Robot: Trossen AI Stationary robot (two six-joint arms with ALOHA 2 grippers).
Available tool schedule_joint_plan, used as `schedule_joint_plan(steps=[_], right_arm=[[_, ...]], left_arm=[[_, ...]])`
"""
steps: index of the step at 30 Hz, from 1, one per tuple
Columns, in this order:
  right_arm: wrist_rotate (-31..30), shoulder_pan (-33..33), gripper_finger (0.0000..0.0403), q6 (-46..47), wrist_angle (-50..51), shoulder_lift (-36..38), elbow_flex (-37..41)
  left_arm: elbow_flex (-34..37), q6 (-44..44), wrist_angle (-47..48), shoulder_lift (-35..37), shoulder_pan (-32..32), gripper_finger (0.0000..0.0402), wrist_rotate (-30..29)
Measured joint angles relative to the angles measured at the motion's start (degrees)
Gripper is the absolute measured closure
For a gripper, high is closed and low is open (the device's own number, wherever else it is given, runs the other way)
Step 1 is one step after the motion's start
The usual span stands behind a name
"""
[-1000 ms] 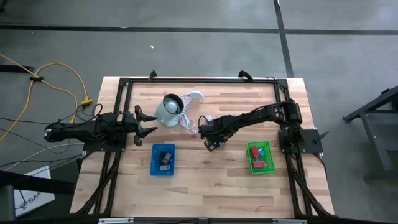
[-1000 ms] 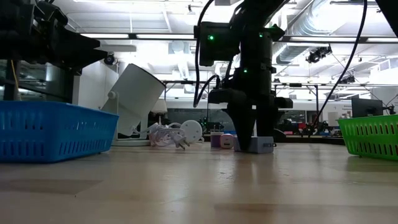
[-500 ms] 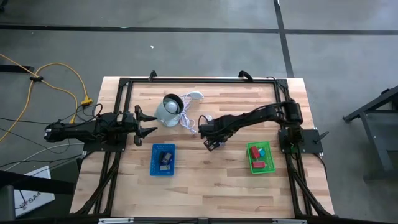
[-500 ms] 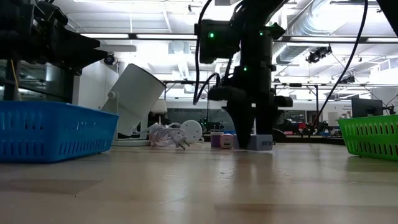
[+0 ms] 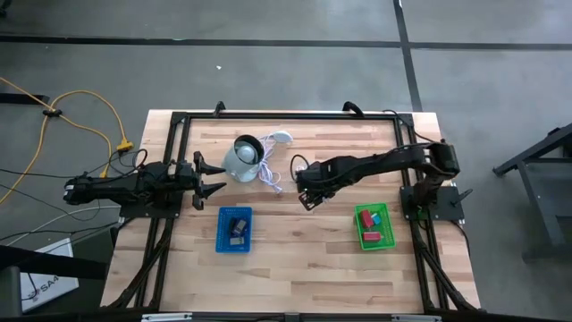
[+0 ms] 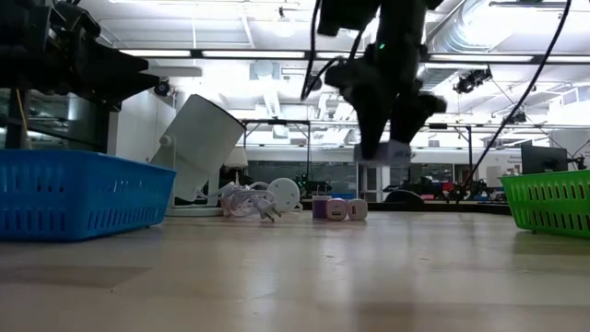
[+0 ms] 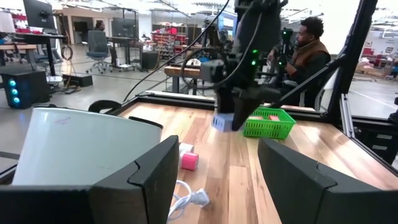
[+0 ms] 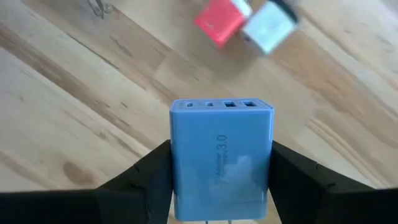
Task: Pick & Place Office items
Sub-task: Put the light blue charger adapter into the green bin
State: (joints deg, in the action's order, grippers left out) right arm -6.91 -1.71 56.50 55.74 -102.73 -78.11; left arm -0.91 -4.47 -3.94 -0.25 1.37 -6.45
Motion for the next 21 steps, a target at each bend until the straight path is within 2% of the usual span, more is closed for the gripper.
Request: schedule_joint_plan(steps=[10, 21], right_arm=[[-3.8, -4.4, 0.0198, 8.1, 7.5, 4.3, 0.0], [-3.5, -11.2, 0.0196, 18.9, 13.6, 6.2, 0.1]], left_arm=[[0.0, 0.0, 0.0, 0.0, 0.0, 0.0189, 0.0], [0.0, 0.0, 0.0, 0.0, 0.0, 0.0189, 0.0]])
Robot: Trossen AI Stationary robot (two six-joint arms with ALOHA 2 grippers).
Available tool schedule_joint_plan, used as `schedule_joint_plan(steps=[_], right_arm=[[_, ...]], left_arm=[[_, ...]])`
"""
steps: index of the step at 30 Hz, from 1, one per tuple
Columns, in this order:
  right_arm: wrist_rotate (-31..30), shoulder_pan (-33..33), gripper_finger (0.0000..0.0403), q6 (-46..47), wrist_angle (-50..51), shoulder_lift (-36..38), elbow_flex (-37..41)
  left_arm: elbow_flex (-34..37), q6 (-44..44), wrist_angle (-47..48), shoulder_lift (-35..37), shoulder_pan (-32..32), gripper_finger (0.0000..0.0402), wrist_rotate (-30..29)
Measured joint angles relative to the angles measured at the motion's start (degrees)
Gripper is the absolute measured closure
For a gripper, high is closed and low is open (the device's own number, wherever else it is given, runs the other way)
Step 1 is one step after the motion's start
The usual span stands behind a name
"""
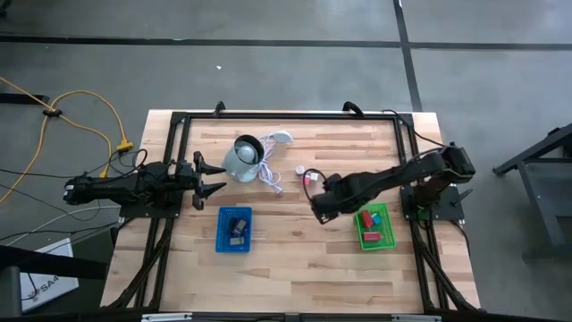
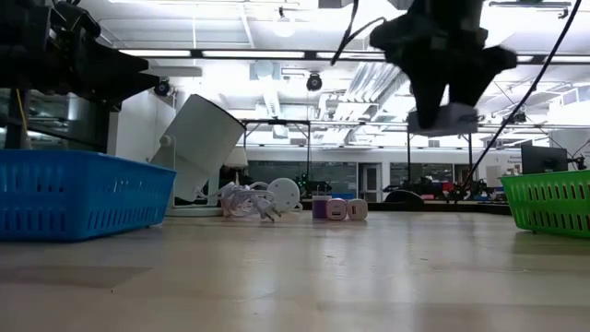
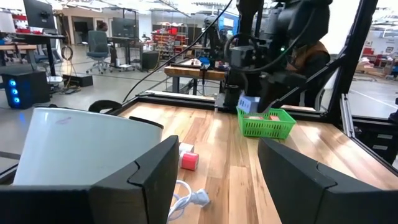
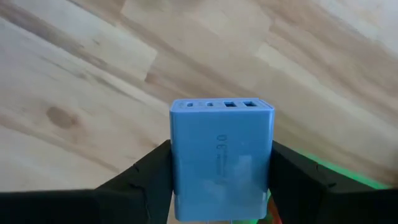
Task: Pick & Place Office items
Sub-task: Put the light blue charger adapter into the green bin
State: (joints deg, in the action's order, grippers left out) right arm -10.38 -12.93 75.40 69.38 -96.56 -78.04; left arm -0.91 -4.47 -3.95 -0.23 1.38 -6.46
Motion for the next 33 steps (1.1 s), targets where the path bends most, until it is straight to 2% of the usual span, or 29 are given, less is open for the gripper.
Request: schedule_joint_plan(steps=[7, 21, 33], right_arm=[[-0.1, -4.0, 0.0194, 6.4, 2.7, 5.1, 2.7], [1.0, -11.4, 0.0193, 21.7, 1.0, 19.6, 21.0], [3.0, -17.0, 0.0192, 31.5, -1.9, 22.6, 29.1]], left_arm=[[0.0, 0.0, 0.0, 0.0, 0.0, 0.0189, 0.0], [0.0, 0.0, 0.0, 0.0, 0.0, 0.0189, 0.0], [0.0, 0.0, 0.0, 0.0, 0.0, 0.0189, 0.0]])
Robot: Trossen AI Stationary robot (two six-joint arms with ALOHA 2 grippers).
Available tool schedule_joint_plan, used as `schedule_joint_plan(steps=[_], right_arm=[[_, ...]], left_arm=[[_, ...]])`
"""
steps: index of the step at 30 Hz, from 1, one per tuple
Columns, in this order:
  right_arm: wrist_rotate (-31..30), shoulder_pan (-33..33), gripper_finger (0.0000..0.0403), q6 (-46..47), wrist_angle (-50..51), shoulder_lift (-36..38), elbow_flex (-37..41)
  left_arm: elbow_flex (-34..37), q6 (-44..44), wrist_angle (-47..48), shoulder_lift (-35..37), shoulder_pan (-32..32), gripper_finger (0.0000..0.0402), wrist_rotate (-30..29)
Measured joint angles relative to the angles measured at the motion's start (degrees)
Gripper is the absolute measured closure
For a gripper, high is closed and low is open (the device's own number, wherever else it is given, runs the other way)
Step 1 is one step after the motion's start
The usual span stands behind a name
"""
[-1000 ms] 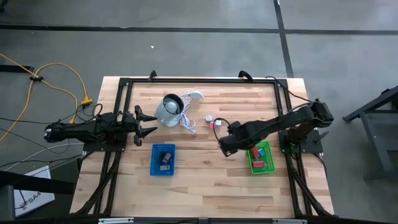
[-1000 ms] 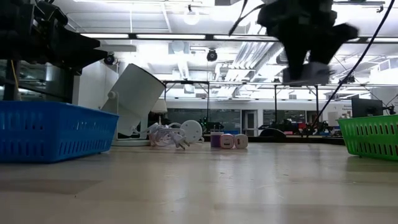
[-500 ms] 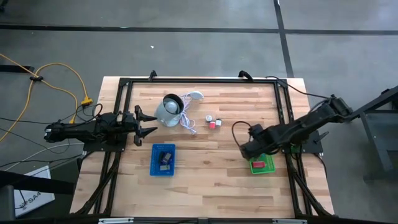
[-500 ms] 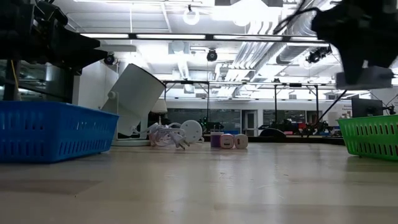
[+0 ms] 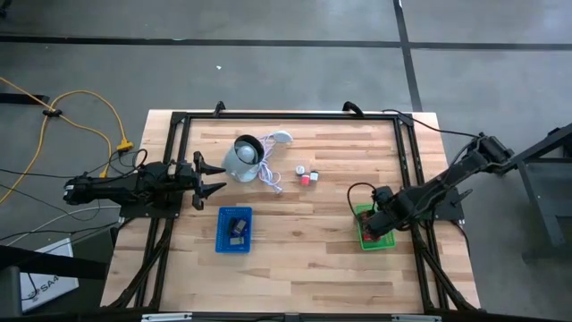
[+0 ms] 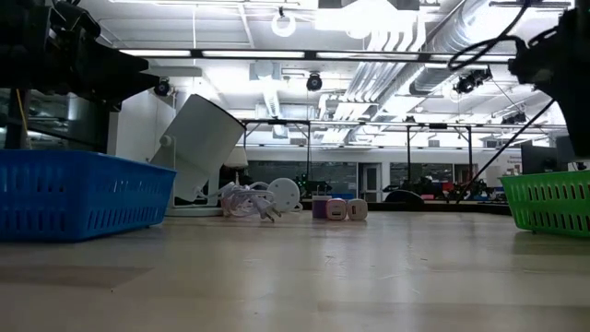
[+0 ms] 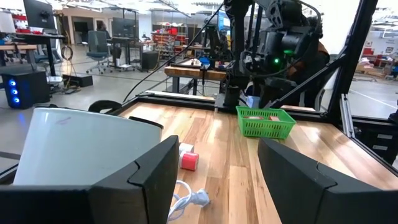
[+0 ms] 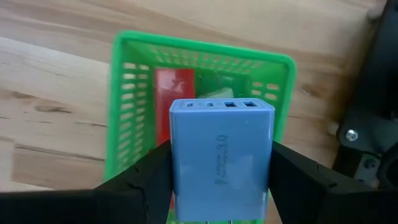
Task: Pick & Place Office items
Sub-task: Put the light blue charger adapter into the green bin
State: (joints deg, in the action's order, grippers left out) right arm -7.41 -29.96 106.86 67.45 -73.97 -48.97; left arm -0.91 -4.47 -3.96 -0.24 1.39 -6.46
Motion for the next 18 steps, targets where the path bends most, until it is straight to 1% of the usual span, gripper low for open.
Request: schedule_joint_plan(steps=[6, 18], right_arm=[[0.2, -0.2, 0.0192, 0.1, -3.7, 0.0, 2.6], [0.1, -0.1, 0.0192, 1.2, -2.5, 0.0, 3.0]], left_arm=[[0.0, 0.0, 0.0, 0.0, 0.0, 0.0189, 0.0], [0.0, 0.0, 0.0, 0.0, 0.0, 0.0189, 0.0]])
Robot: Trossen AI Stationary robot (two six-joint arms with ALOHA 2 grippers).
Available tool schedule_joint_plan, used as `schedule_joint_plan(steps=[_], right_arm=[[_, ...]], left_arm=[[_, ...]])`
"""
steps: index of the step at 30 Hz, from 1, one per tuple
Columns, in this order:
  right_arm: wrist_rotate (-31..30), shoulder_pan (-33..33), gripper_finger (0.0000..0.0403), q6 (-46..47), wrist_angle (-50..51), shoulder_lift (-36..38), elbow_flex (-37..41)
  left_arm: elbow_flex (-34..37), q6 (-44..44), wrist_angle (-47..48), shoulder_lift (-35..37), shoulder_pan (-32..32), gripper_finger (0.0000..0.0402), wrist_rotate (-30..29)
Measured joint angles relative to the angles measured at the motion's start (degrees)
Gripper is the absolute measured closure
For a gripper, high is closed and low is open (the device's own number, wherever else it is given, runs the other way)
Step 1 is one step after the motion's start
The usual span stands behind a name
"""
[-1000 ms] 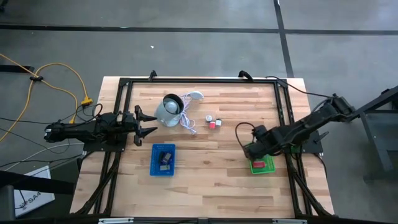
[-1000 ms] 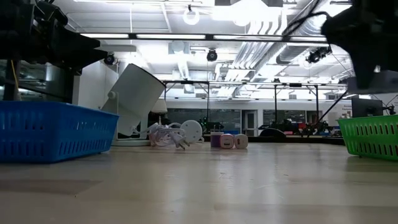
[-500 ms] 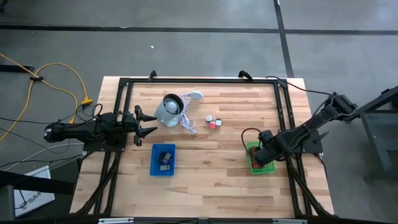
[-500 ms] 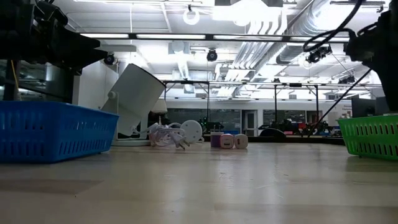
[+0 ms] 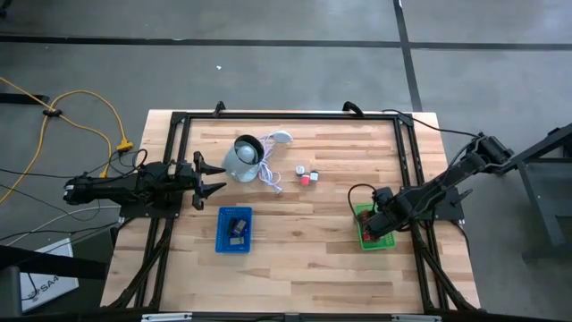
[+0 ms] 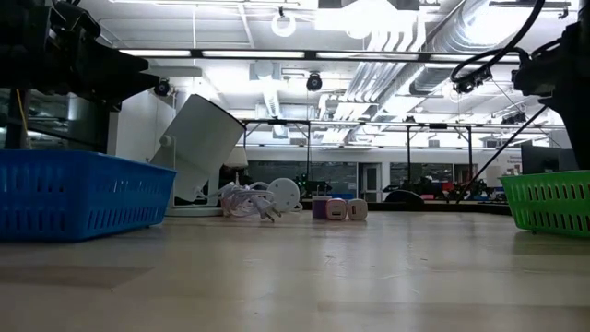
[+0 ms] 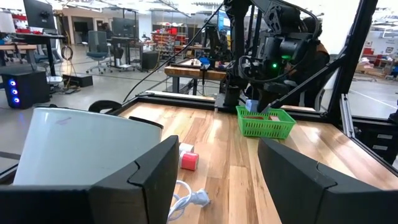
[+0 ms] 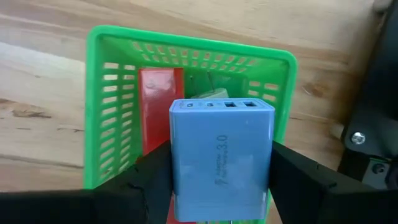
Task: Pick & Place Office items
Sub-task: Put the light blue charger adapter into the green bin
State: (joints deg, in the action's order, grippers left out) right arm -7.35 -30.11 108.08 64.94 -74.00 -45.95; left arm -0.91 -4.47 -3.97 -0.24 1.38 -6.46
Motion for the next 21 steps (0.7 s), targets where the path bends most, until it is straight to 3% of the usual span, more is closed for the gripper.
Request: schedule_joint_plan(steps=[13, 21], right_arm=[[0.0, 0.0, 0.0191, 0.3, 0.2, 0.0, 0.0], [0.0, 0.0, 0.0163, 0.1, 0.2, 0.0, 0.0]], left_arm=[[0.0, 0.0, 0.0, 0.0, 0.0, 0.0189, 0.0], [0.0, 0.0, 0.0, 0.0, 0.0, 0.0189, 0.0]])
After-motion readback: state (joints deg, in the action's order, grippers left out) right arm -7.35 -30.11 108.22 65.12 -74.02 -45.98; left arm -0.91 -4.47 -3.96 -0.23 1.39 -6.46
